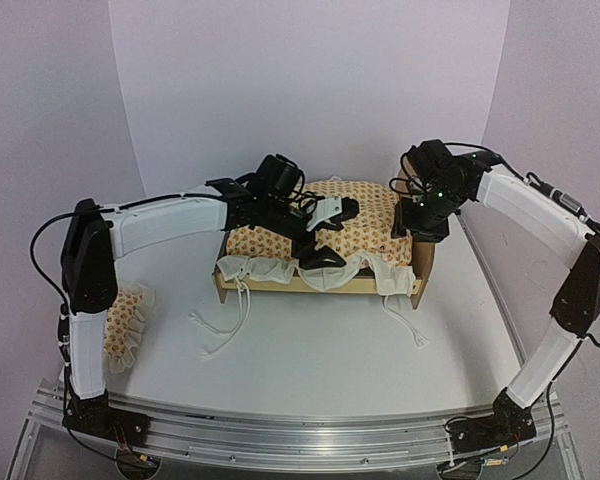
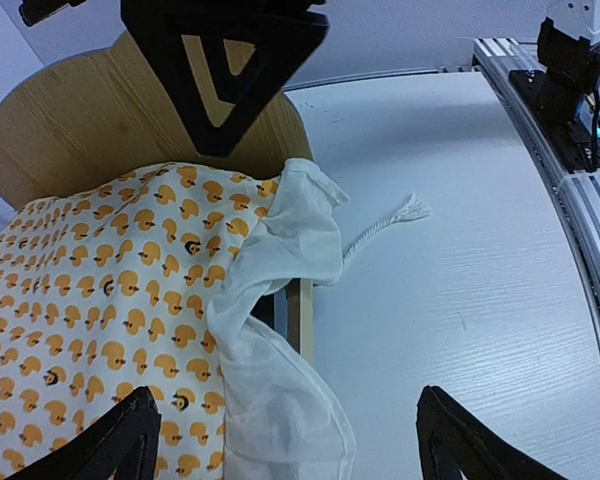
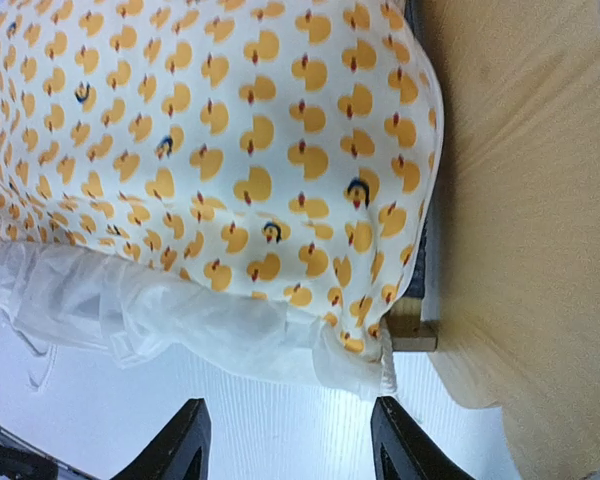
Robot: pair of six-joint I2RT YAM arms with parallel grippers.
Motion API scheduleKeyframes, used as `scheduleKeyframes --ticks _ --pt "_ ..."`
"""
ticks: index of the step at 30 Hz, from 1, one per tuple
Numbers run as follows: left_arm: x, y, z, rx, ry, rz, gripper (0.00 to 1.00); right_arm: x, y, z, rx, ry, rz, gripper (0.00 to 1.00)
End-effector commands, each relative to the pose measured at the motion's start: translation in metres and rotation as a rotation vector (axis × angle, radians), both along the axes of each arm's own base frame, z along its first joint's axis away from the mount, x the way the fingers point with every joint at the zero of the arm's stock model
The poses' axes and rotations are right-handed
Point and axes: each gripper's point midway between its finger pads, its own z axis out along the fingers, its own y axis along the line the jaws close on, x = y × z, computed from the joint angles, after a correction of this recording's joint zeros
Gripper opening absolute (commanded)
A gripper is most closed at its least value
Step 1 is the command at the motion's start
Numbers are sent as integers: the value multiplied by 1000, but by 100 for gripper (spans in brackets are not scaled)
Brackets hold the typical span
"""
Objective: Set up the pet bed
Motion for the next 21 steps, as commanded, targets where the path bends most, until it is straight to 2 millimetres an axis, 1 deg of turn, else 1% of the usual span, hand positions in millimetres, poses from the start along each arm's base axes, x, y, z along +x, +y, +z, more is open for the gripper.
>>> scheduleKeyframes --ticks 1,3,5,6,8,11,14,16,21 --pt "39 -34 7 -109 12 122 86 -21 13 -8 139 34 -16 54" --pt "46 -44 -4 -105 26 145 84 -27 16 -13 164 48 -2 54" --pt "54 -49 -14 -94 43 186 78 -33 22 -11 204 51 25 53" --pt "59 -50 -17 -95 50 217 75 -35 22 -8 220 40 32 52" --pt "65 -49 -21 -109 48 252 72 -40 20 4 247 -8 39 51" --pt "60 -52 -28 -111 63 223 67 -47 16 8 280 -39 25 48" --pt "55 -52 -37 -97 95 217 62 -52 19 1 306 -17 24 38" --pt "51 -52 -46 -74 115 209 60 -52 22 1 318 -15 34 34" --pt "47 -48 -74 -5 178 262 62 -49 26 12 339 -42 55 34"
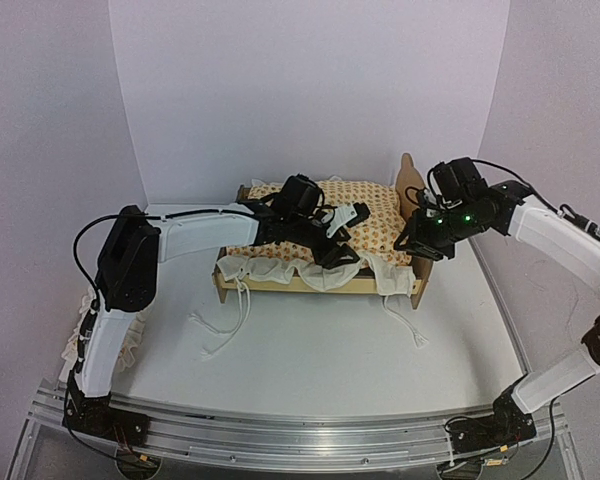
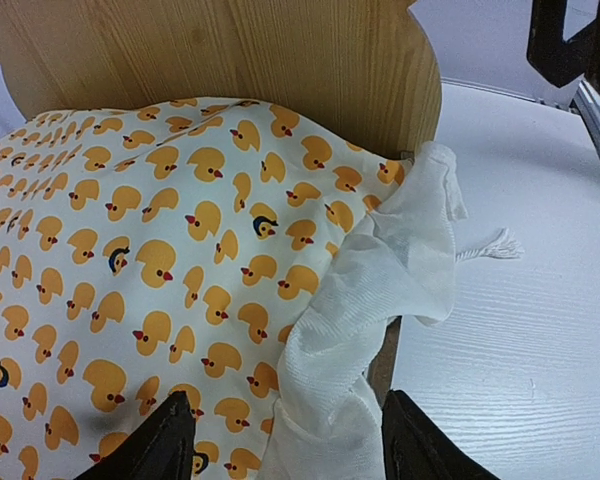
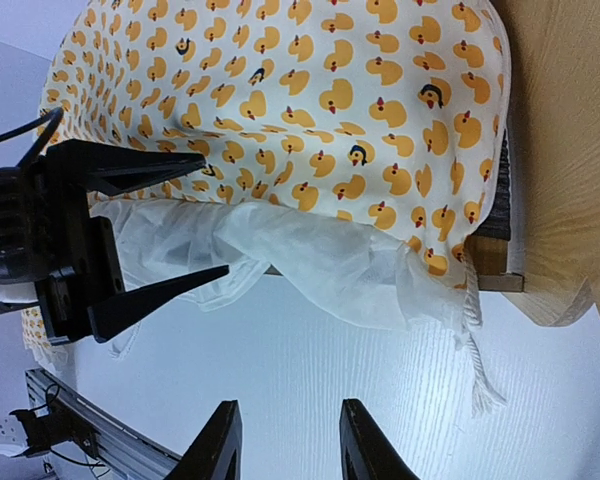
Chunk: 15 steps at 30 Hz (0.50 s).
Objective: Set up the pet bed
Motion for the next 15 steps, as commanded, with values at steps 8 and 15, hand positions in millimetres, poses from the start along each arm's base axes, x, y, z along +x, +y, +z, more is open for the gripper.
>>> scheduleKeyframes --ticks 8,15 --pt "-3 -5 -21 28 58 49 43 1 28 7 133 -43 95 33" --pt "1 -6 -31 48 61 58 34 7 44 0 235 -65 107 29"
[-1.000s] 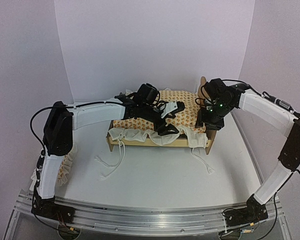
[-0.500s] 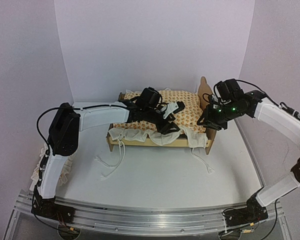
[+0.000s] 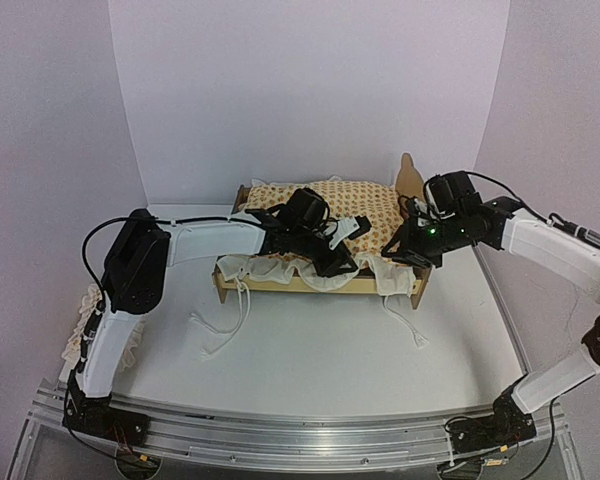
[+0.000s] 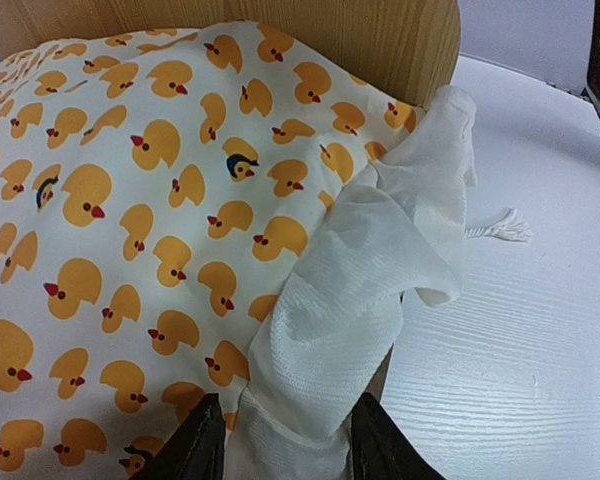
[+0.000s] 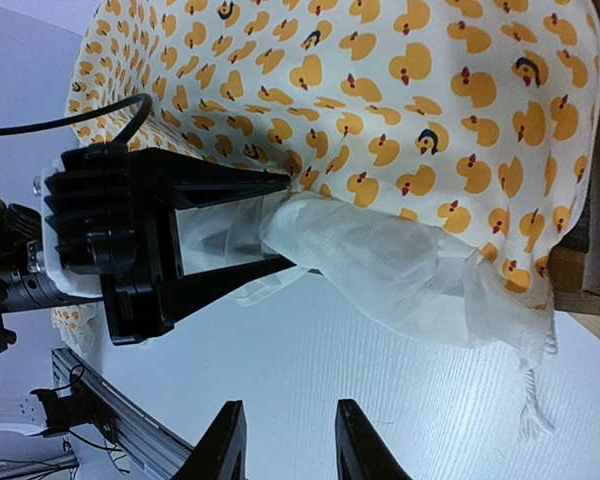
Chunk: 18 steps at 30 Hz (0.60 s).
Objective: Set up the pet bed
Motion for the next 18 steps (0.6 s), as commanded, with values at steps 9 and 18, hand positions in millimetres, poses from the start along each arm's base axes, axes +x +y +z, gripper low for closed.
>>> scheduleKeyframes --ticks 9,18 --pt "11 -8 99 -145 -146 20 0 16 60 -4 76 -157 98 13" --pt "16 3 131 -143 -286 35 0 65 67 -53 -75 -181 -107 1"
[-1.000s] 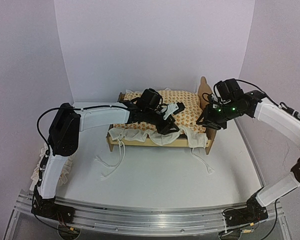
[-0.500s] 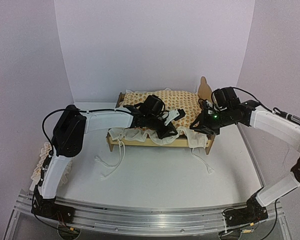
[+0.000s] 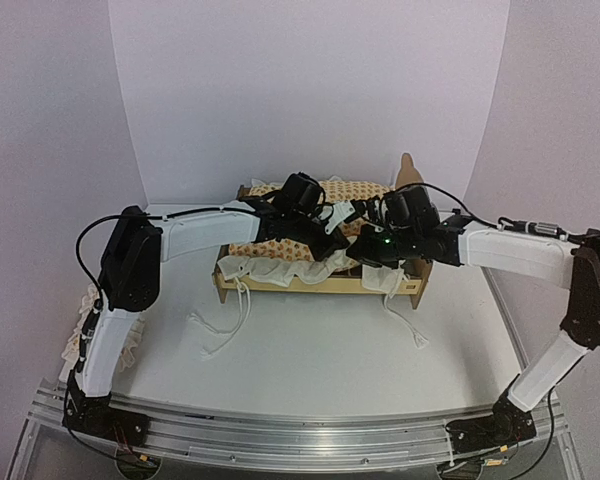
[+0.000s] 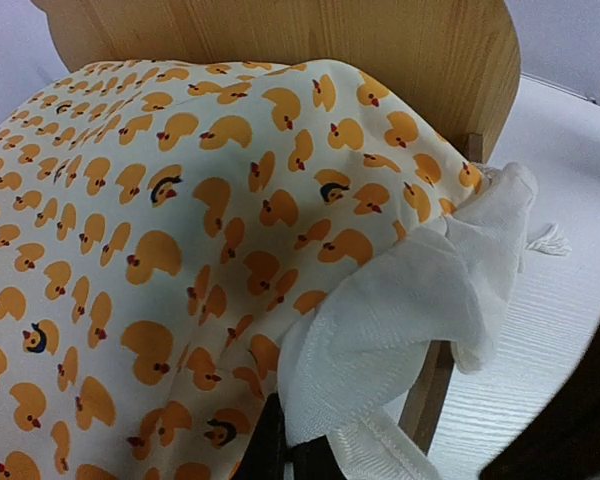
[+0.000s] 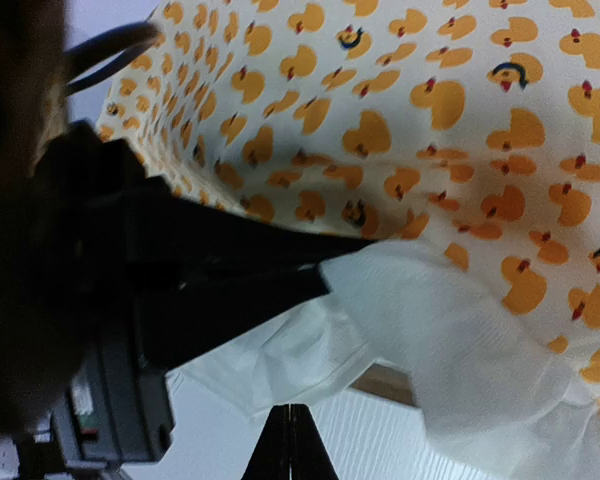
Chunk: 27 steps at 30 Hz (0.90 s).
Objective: Set up the pet bed
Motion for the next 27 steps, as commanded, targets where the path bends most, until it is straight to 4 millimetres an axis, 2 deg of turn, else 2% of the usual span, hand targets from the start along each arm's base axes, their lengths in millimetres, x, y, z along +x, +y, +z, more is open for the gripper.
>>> scheduleKeyframes --ticks 1,4,8,10,13,15,18,19,24,27 --pt "-8 -5 99 -135 -217 -31 0 34 -12 -31 -82 5 -169 0" --pt "5 -2 123 -170 -306 16 0 44 -7 -37 -99 4 -161 1" --pt "23 3 150 -205 -380 60 0 37 -11 -15 -76 -61 -140 5" --pt "23 4 151 -208 -374 50 0 31 -15 -5 -81 -92 -119 6" --pt "14 4 143 -215 -333 15 0 28 -15 -9 -95 -82 -104 7" --pt "12 2 142 -225 -317 12 0 28 0 -11 -84 -79 -66 7" --pt "15 0 145 -232 -326 16 0 20 39 -13 -84 -97 51 7" --pt "16 0 146 -233 -335 18 0 20 42 -19 -85 -81 55 6" --pt "26 7 151 -233 -368 44 0 22 16 -43 -167 -56 -49 2" --pt "31 10 150 -226 -373 61 0 22 -7 -55 -220 -10 -104 0"
